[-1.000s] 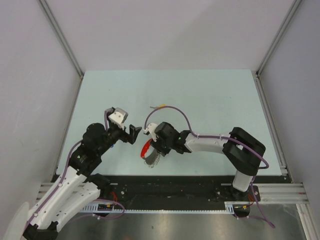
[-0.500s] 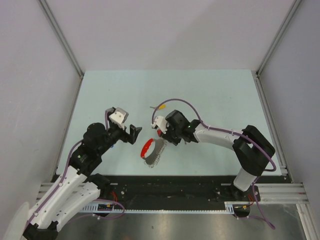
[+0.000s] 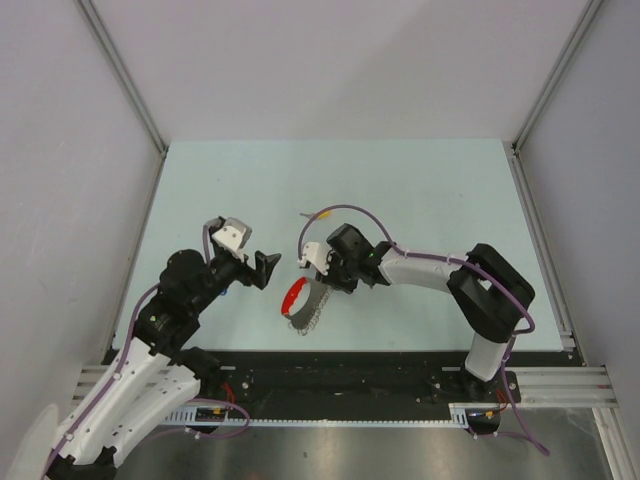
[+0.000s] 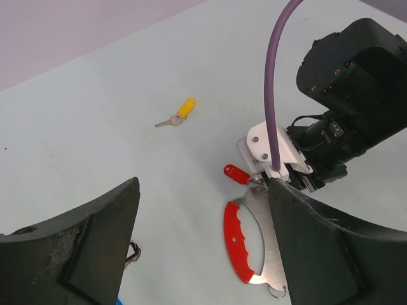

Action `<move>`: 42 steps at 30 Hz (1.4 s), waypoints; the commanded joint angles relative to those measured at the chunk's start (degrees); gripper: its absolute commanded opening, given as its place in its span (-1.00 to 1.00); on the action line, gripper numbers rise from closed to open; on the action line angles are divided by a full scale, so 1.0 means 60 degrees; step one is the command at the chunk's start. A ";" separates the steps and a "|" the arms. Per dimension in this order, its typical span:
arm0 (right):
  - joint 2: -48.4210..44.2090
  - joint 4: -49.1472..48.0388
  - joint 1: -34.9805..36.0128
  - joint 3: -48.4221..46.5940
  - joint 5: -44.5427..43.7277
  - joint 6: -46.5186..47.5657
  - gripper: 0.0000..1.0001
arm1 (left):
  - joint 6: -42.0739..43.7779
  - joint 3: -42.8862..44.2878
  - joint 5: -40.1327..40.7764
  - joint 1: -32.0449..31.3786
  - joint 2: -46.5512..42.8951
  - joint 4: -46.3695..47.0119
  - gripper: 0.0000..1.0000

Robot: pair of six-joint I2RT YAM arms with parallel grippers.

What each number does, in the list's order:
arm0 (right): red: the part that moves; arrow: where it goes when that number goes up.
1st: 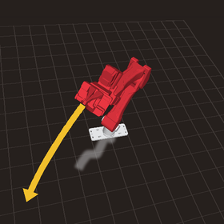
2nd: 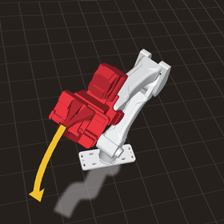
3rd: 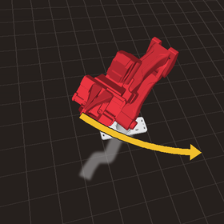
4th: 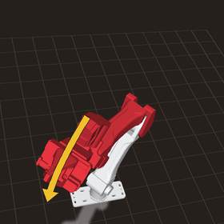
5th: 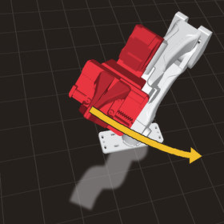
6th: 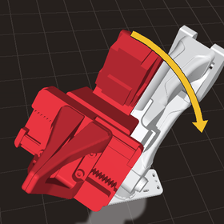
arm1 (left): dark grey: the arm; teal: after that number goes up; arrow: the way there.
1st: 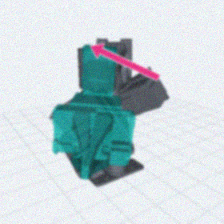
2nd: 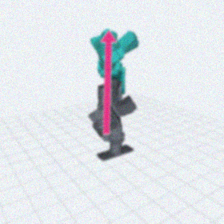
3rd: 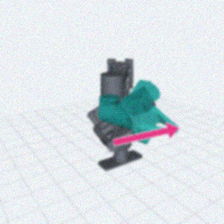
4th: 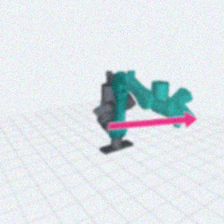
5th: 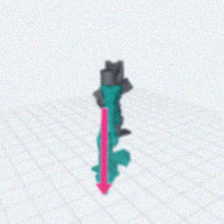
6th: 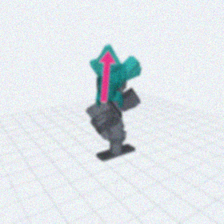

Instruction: Put the keys on the keyring

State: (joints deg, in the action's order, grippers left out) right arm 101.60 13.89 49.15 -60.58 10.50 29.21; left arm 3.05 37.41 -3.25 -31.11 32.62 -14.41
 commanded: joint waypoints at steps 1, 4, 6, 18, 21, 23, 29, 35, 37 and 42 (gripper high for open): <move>0.0088 -0.0557 -0.0046 -0.0275 0.0490 0.0229 -0.41 | 0.0165 0.0108 -0.0191 0.0146 -0.0046 0.0059 0.73; 0.0161 -0.0557 -0.0046 -0.0275 0.0681 0.0215 -0.41 | 0.0166 0.0108 -0.0206 0.0161 -0.0061 0.0073 0.73; 0.0205 -0.0557 -0.0017 -0.0275 0.0681 0.0200 -0.41 | 0.0166 0.0108 -0.0235 0.0176 -0.0046 0.0088 0.72; 0.0513 -0.0660 -0.0003 -0.0275 0.0623 0.0185 -0.48 | 0.0166 0.0108 -0.0265 0.0205 0.0144 0.0102 0.72; 0.0440 -0.0616 0.0056 -0.0275 0.0521 0.0200 -0.44 | 0.0166 0.0108 -0.0250 0.0205 0.0173 0.0073 0.72; 0.0381 -0.0616 0.0158 -0.0275 0.0375 0.0214 -0.38 | 0.0151 0.0108 -0.0250 0.0220 0.0173 0.0088 0.72; 0.0249 -0.0908 0.0481 -0.0275 -0.0490 0.0229 -0.25 | 0.0166 0.0108 -0.0221 0.0220 0.0159 0.0059 0.72; 0.0278 -0.1231 0.0584 -0.0231 -0.1149 0.0185 -0.28 | 0.0151 0.0093 -0.0191 0.0220 0.0115 0.0088 0.72; 0.0293 -0.1231 0.0584 -0.0231 -0.1208 0.0171 -0.34 | 0.0166 0.0093 -0.0206 0.0220 0.0115 0.0088 0.74; 0.0278 -0.1070 0.0569 -0.0202 -0.1267 0.0200 -0.57 | 0.0151 0.0093 -0.0191 0.0205 0.0115 0.0073 0.73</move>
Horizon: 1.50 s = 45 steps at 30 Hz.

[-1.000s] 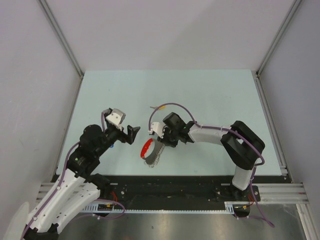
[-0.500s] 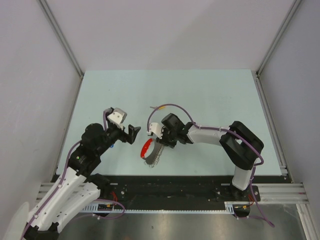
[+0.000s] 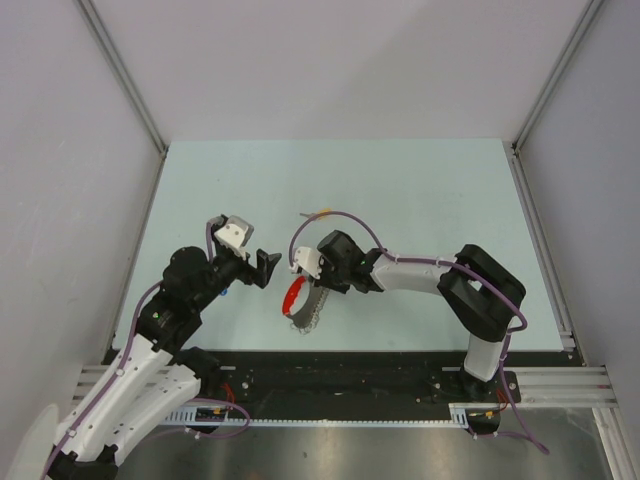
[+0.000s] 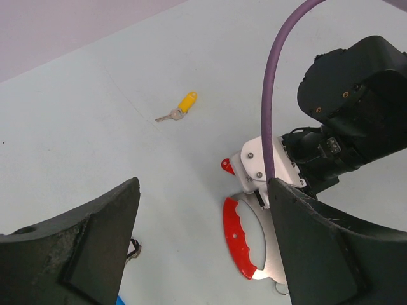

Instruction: Put the keys on the keyring

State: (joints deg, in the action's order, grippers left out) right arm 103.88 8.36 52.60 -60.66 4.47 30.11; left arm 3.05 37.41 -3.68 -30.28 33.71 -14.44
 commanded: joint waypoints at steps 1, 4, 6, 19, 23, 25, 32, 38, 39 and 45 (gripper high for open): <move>-0.0115 -0.0134 -0.0007 -0.0173 -0.0247 0.0050 -0.63 | 0.0151 0.0093 -0.0119 0.0081 -0.0067 0.0091 0.72; -0.0130 -0.0075 -0.0036 -0.0173 -0.0101 0.0065 -0.70 | 0.0166 0.0093 -0.0133 0.0081 -0.0053 0.0106 0.72; -0.0115 -0.0046 -0.0021 -0.0173 0.0016 0.0109 -0.70 | 0.0151 0.0093 -0.0148 0.0081 -0.0038 0.0092 0.72; -0.0114 -0.0075 -0.0021 -0.0173 -0.0511 0.0226 -1.00 | 0.0195 0.0093 -0.0119 0.0081 0.0050 0.0077 0.73; -0.0611 0.0042 0.0008 -0.0187 -0.0496 0.0226 -1.00 | 0.0195 0.0079 -0.0133 0.0081 0.0035 0.0121 0.73; -0.0861 0.0071 0.0022 -0.0173 -0.0467 0.0241 -1.00 | 0.0224 0.0050 -0.0133 0.0067 0.0021 0.0135 0.73; -0.1989 0.0320 -0.0050 -0.0173 -0.0029 0.0226 -1.00 | 0.0283 -0.0023 -0.0294 0.0081 0.0006 0.0311 0.73; -0.2882 0.0234 -0.0255 -0.0114 0.1041 0.0007 -1.00 | 0.0488 -0.0141 -0.1216 0.0081 -0.0096 0.0735 0.73; -0.3058 0.0131 -0.0270 -0.0056 0.1202 -0.0023 -1.00 | 0.0560 -0.0199 -0.1391 0.0081 -0.0126 0.0823 0.73; -0.4450 -0.0806 -0.1089 0.0486 0.3558 -0.0710 -1.00 | 0.0766 -0.0346 -0.2622 0.0081 -0.0229 0.1380 0.72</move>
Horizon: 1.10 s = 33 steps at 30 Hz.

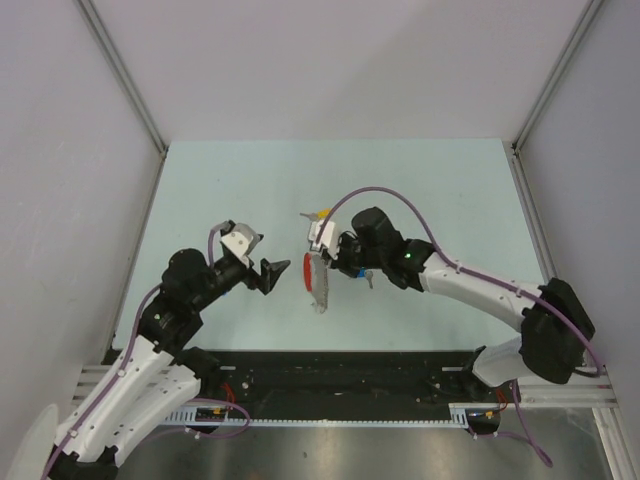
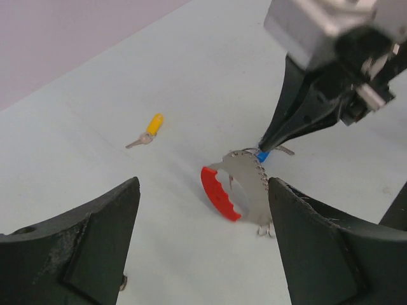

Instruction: Put the keys on the keyring

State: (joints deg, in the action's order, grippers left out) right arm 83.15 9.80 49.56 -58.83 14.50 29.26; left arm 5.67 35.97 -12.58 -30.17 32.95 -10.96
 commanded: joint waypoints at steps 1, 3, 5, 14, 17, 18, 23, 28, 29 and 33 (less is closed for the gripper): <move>-0.1157 -0.1236 -0.0773 0.0268 0.2702 -0.0758 -1.00 | 0.0315 -0.0120 -0.1271 0.0063 -0.0086 0.0874 0.72; -0.1437 -0.1938 -0.1182 0.0502 0.3221 -0.1255 -1.00 | 0.0227 -0.0106 -0.1593 0.0063 0.0016 0.1094 0.72; -0.1525 -0.1898 -0.1345 0.0517 0.3835 -0.1374 -1.00 | 0.0183 -0.0047 -0.1988 0.0049 0.0205 0.1196 0.72; -0.2125 -0.2805 -0.1522 0.0971 0.4907 -0.2004 -1.00 | 0.0767 0.0435 -0.3864 0.0063 0.1216 0.1315 0.69; -0.2360 -0.2879 -0.1580 0.1015 0.5272 -0.2107 -1.00 | 0.1558 0.0714 -0.4742 0.0049 0.1554 0.0948 0.67; -0.2476 -0.2879 -0.1580 0.1016 0.5360 -0.2151 -1.00 | 0.1647 0.0744 -0.4962 0.0063 0.1641 0.0977 0.66; -0.2858 -0.2864 -0.1580 0.1089 0.5624 -0.2268 -1.00 | 0.1925 0.0846 -0.5549 0.0034 0.1876 0.1270 0.47; -0.3092 -0.2937 -0.1551 0.1147 0.5640 -0.2385 -1.00 | 0.1969 0.1007 -0.5975 -0.0097 0.2272 0.1387 0.26; -0.3093 -0.2952 -0.1537 0.1176 0.5640 -0.2458 -1.00 | 0.2042 0.1008 -0.5975 -0.0142 0.2388 0.1387 0.19; -0.3034 -0.3069 -0.1434 0.1235 0.5640 -0.2561 -1.00 | 0.2072 0.0949 -0.5946 -0.0259 0.2506 0.1577 0.07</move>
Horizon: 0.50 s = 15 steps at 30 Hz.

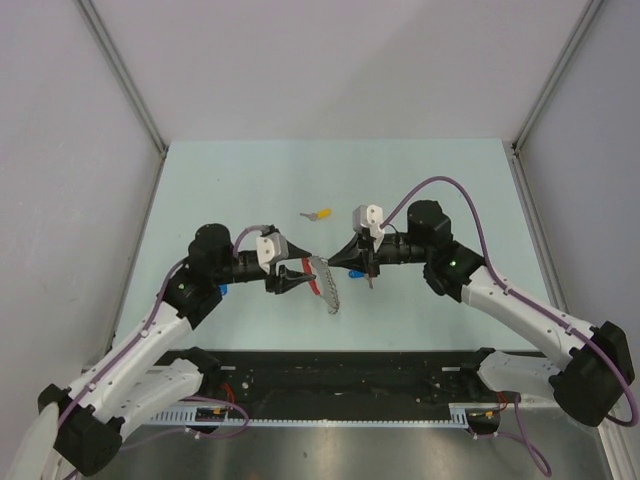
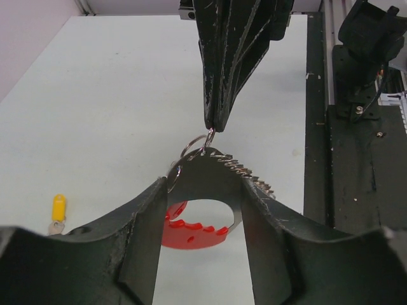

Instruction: Put the keys on the keyring

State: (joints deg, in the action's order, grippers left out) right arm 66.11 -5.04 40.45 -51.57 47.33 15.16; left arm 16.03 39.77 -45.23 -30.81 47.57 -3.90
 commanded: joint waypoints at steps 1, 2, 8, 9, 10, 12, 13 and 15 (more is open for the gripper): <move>-0.0178 -0.0596 0.0100 0.0026 0.0168 -0.0212 -1.00 | 0.0404 0.0272 -0.0474 -0.0197 0.0084 0.0459 0.07; -0.0149 -0.0610 0.0129 0.0026 0.0168 -0.0212 -1.00 | 0.0477 0.0271 -0.0430 -0.0226 0.0099 0.0489 0.07; -0.0134 -0.0654 0.0232 0.0055 0.0183 -0.0226 -1.00 | 0.0858 0.0228 -0.0005 -0.0285 0.0304 0.0284 0.37; -0.0090 -0.0625 0.0217 0.0055 0.0183 -0.0226 -1.00 | 0.0916 0.0198 0.0024 -0.0285 0.0289 0.0284 0.38; -0.0090 -0.0625 0.0231 0.0055 0.0197 -0.0226 -1.00 | 0.0931 0.0126 0.0010 -0.0285 0.0289 0.0299 0.38; -0.0075 -0.0625 0.0232 0.0055 0.0256 -0.0241 -1.00 | 0.0990 0.0081 -0.0078 -0.0285 0.0304 0.0284 0.39; -0.0061 -0.0654 0.0246 0.0055 0.0285 -0.0270 -1.00 | 0.1005 0.0052 -0.0151 -0.0285 0.0333 0.0313 0.39; -0.0061 -0.0742 0.0261 0.0041 0.0446 -0.0300 -1.00 | 0.1063 0.0037 -0.0254 -0.0285 0.0435 0.0255 0.39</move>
State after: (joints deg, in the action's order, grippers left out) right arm 66.11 -5.10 41.67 -50.78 47.64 14.50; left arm 19.68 39.77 -45.06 -32.25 49.52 -3.51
